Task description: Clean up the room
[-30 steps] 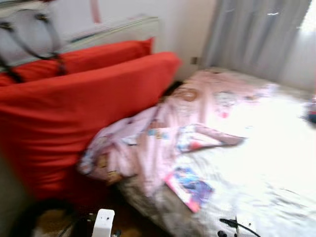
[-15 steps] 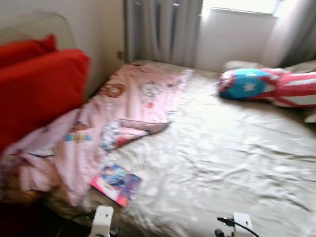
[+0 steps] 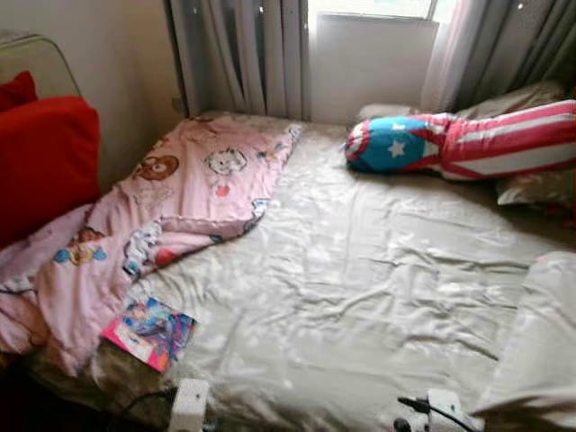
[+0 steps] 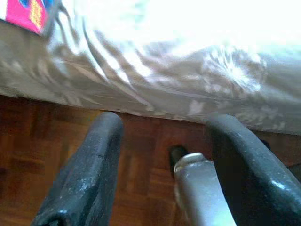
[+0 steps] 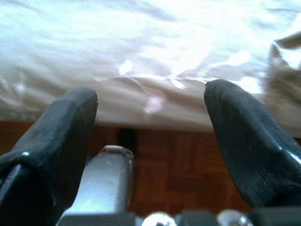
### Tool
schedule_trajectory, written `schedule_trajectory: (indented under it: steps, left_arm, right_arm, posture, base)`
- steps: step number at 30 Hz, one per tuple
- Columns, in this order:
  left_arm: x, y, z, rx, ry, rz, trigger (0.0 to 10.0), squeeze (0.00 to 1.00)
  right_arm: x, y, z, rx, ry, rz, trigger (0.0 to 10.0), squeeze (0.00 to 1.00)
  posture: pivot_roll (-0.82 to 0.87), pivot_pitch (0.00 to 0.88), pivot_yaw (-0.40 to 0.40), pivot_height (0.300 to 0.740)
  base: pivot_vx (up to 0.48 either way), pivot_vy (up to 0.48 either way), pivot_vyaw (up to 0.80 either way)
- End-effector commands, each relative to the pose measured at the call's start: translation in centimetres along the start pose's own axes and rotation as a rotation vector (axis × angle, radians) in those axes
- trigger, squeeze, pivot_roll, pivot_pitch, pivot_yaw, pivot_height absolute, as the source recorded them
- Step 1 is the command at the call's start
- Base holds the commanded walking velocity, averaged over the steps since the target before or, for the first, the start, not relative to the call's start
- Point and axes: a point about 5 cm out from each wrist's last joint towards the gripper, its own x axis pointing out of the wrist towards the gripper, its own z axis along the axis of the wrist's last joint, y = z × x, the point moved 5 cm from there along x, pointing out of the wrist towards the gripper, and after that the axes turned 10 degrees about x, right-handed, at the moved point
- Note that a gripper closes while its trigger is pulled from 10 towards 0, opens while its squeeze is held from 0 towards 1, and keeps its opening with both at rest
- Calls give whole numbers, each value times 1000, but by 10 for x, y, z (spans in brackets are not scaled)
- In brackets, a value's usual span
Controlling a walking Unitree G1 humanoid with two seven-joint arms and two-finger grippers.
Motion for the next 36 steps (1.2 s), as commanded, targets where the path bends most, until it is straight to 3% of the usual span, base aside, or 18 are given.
schedule_trajectory:
  steps: [1,14,26,36]
  left_arm:
    - [0,2,-3,-1,8,6,10000,0]
    - [-1,2,-8,0,28,3,10000,0]
    - [0,-1,-6,-1,33,-2,10000,0]
    - [0,4,-4,-14,21,5,10000,0]
  right_arm:
    - [0,2,-4,11,10,3,10000,0]
    - [0,1,-4,9,11,0,10000,0]
    - [0,1,-5,-10,19,1,10000,0]
    - [-1,0,-6,-8,14,0,10000,0]
  posture:
    - [51,0,-23,740]
    - [44,0,-24,740]
    - [38,0,-26,740]
    - [35,0,-27,740]
  base:
    - [0,-401,0]
    - [0,-404,0]
    - [0,-397,-586]
    - [0,0,0]
